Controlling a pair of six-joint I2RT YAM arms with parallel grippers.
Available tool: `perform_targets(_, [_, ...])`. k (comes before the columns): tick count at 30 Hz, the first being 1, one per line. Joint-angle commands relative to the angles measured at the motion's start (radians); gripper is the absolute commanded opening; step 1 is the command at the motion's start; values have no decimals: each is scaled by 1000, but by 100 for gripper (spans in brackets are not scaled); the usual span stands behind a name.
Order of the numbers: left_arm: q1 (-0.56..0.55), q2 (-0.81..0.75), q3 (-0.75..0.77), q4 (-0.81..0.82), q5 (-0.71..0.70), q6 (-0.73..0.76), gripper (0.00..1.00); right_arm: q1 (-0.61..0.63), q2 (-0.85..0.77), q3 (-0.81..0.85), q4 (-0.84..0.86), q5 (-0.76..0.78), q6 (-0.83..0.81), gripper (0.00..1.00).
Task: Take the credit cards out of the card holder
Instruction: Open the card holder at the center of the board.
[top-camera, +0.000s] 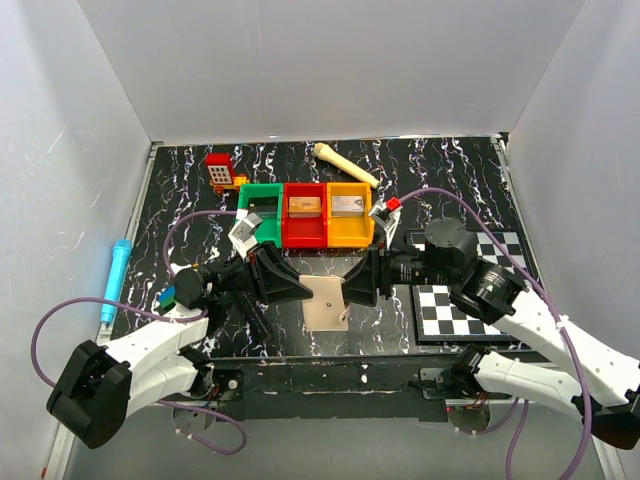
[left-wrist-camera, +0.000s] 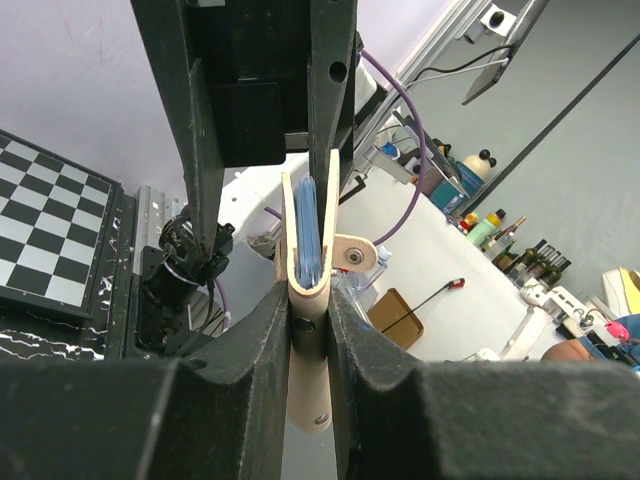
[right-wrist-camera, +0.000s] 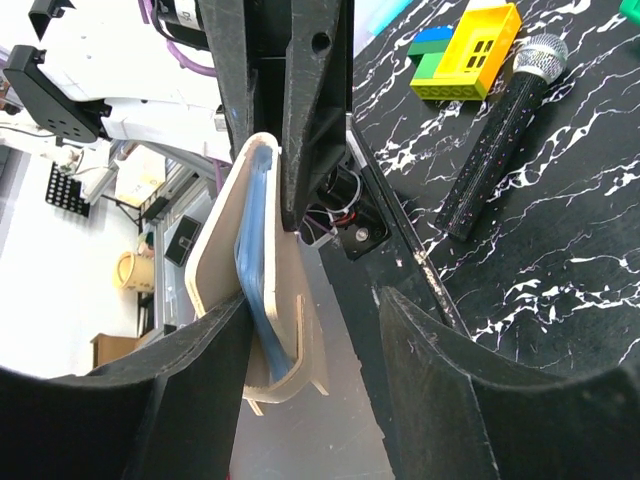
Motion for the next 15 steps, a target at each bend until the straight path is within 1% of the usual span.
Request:
perform_targets(1, [4,-25,34,110,-33,-4,0,-2,20,9,60,-53,21,60])
perform_targets(7, [4,-22,46,102,-47,6,0,0,48,10,84,-99,36,58])
perform_targets(10, [4,-18,46,99,-61,14,0,1,59,7,101,-122,49,54])
perform_targets(12, [5,-21,46,91,-68,19,0,3,63,6,107,-131,52,49])
perform_targets(13, [4,-22,44,88,-71,23,0,3,65,6,108,-132,53,44])
perform_targets(15, [5,-25,43,65,-77,34,7,3,65,6,108,-131,53,33])
